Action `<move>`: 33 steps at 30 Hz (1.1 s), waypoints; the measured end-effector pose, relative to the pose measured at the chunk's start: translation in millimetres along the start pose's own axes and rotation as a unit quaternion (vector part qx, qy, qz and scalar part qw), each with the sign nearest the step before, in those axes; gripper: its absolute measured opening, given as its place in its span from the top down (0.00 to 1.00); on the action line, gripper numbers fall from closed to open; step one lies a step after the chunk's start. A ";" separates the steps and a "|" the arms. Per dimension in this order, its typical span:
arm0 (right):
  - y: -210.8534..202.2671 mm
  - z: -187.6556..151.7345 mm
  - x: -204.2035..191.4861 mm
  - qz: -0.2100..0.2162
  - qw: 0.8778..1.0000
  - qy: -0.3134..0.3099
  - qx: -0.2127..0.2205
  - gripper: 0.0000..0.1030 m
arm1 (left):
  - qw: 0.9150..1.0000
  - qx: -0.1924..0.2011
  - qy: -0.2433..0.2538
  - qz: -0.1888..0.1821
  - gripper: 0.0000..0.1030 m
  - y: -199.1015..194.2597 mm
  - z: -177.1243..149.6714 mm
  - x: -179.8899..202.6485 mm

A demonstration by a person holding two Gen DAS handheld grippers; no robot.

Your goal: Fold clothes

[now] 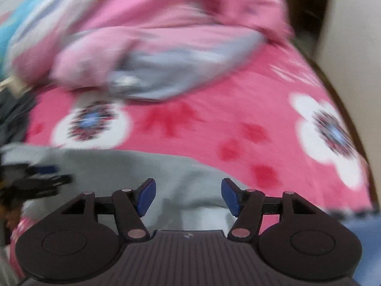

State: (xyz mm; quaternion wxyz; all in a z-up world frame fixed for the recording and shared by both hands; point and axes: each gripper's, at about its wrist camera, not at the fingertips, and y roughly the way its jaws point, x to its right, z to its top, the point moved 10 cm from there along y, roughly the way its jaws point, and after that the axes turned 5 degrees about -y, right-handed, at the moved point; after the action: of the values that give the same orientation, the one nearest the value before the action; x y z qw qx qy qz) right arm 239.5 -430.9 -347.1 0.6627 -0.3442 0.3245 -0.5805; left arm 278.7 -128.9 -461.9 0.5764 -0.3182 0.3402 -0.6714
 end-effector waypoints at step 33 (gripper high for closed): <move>79.6 24.7 51.0 0.089 0.983 -0.010 -0.159 0.95 | 0.999 0.012 -0.003 0.051 0.51 10.5 11.1 -22.1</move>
State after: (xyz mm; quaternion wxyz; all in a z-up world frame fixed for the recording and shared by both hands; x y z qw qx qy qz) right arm 309.4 -472.5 -401.4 0.6518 -0.4208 0.4353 -0.4567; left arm 296.6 -109.1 -465.0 0.6143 -0.2954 0.3464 -0.6445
